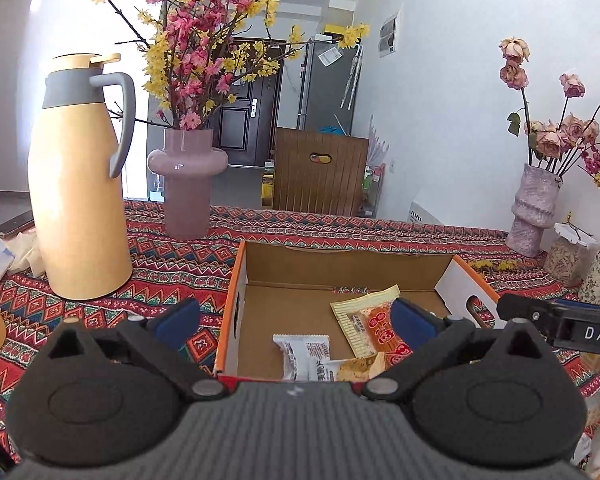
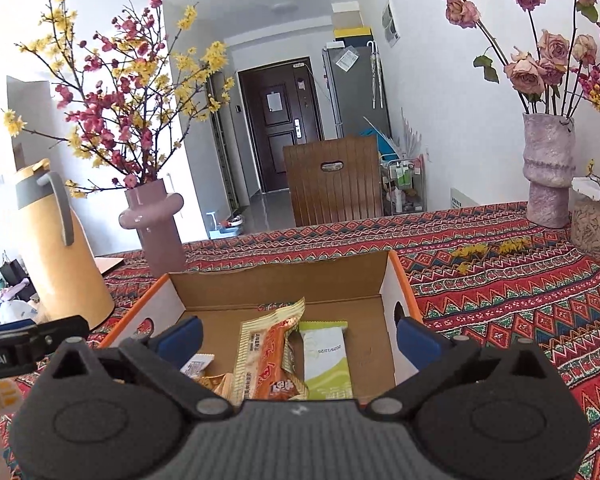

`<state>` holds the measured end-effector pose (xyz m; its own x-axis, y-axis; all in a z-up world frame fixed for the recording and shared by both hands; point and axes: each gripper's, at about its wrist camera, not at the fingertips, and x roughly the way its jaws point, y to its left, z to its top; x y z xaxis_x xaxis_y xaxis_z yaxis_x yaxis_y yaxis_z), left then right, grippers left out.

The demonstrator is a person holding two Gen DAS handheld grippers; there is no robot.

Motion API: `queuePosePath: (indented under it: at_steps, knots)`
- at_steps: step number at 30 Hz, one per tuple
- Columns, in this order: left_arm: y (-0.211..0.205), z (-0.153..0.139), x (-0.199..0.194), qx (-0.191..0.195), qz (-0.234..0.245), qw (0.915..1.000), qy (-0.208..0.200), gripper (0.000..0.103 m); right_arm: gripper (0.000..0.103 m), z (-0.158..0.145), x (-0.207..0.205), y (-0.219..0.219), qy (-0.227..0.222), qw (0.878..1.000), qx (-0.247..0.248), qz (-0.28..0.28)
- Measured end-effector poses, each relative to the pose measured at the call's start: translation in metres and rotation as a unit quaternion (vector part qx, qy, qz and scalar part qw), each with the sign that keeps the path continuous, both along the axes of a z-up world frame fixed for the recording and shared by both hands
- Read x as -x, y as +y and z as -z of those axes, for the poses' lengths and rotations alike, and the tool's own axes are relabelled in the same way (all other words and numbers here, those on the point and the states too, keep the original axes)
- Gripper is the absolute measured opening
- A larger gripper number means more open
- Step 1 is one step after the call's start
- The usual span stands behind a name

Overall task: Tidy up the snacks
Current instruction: 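Move both open tools back from the box to the snack pile, then lower the right tool onto a white printed packet and close it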

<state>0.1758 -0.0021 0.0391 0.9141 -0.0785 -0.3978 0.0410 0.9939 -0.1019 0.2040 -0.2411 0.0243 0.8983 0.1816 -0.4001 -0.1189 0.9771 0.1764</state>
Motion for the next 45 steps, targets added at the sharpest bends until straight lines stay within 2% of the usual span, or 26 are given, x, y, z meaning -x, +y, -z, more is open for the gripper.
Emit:
queuePosePath:
  at_steps: [8, 17, 27, 36, 38, 40, 42, 45]
  knots:
    - [0.015, 0.015, 0.039, 0.003, 0.001, 1.0, 0.003, 0.103, 0.103, 0.004, 0.05, -0.011, -0.011, 1.0, 0.002, 0.006]
    - [0.026, 0.037, 0.072, 0.0, -0.004, 1.0, 0.009, 0.103, 0.103, 0.031, 0.087, -0.027, -0.001, 0.999, 0.012, 0.029]
    - [0.043, 0.059, 0.09, 0.0, -0.018, 0.9994, 0.031, 0.103, 0.103, 0.063, 0.109, -0.041, 0.033, 0.998, 0.018, 0.05]
    - [0.048, 0.061, 0.091, 0.004, -0.025, 0.9991, 0.035, 0.103, 0.103, 0.071, 0.112, -0.054, 0.053, 0.996, 0.033, 0.066]
    - [0.048, 0.061, 0.091, 0.004, -0.024, 0.9991, 0.036, 0.103, 0.1, 0.073, 0.111, -0.056, 0.062, 0.995, 0.04, 0.073]
    - [0.047, 0.062, 0.091, 0.004, -0.024, 0.999, 0.037, 0.103, 0.089, 0.076, 0.11, -0.059, 0.07, 0.994, 0.044, 0.078]
    - [0.048, 0.062, 0.09, 0.004, -0.025, 0.999, 0.038, 0.103, 0.083, 0.078, 0.107, -0.06, 0.077, 0.992, 0.051, 0.083]
    - [0.048, 0.062, 0.09, 0.004, -0.025, 0.9989, 0.038, 0.103, 0.076, 0.082, 0.1, -0.055, 0.084, 0.989, 0.086, 0.082]
